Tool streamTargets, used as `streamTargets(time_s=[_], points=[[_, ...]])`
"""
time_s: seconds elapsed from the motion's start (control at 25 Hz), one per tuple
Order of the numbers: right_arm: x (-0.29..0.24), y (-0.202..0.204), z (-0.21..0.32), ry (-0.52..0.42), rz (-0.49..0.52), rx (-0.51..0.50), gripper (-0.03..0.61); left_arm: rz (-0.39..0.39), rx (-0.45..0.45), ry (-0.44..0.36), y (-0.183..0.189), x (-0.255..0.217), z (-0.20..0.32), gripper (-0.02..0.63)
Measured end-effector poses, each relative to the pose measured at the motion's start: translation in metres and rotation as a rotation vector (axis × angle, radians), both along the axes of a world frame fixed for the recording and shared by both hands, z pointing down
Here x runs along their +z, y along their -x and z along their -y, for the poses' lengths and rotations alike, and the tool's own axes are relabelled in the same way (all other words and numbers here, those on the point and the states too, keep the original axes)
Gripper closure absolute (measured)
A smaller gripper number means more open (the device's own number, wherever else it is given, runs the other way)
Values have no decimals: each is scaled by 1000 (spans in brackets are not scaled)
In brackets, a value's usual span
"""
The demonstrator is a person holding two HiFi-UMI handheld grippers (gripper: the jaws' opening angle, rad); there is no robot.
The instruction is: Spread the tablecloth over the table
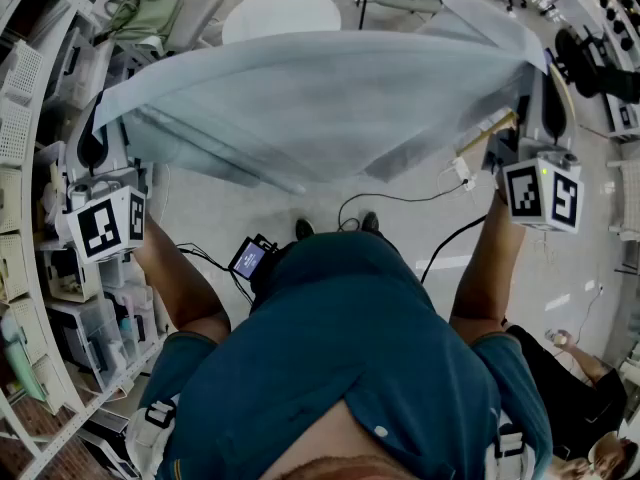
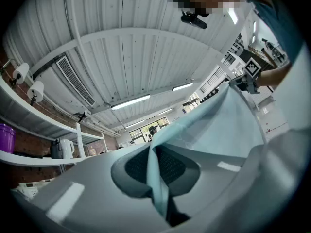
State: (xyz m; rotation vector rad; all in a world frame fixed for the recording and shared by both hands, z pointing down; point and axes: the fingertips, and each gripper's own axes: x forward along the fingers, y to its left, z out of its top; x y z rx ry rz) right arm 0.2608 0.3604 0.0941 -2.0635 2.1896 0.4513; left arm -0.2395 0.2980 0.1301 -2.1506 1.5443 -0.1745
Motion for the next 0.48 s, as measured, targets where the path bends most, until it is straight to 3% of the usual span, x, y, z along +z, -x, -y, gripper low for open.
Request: streamTargets(time_s=[0.48], points=[[1,30,16,-1,-5,30,566,2,27,0,28,7,22,614]])
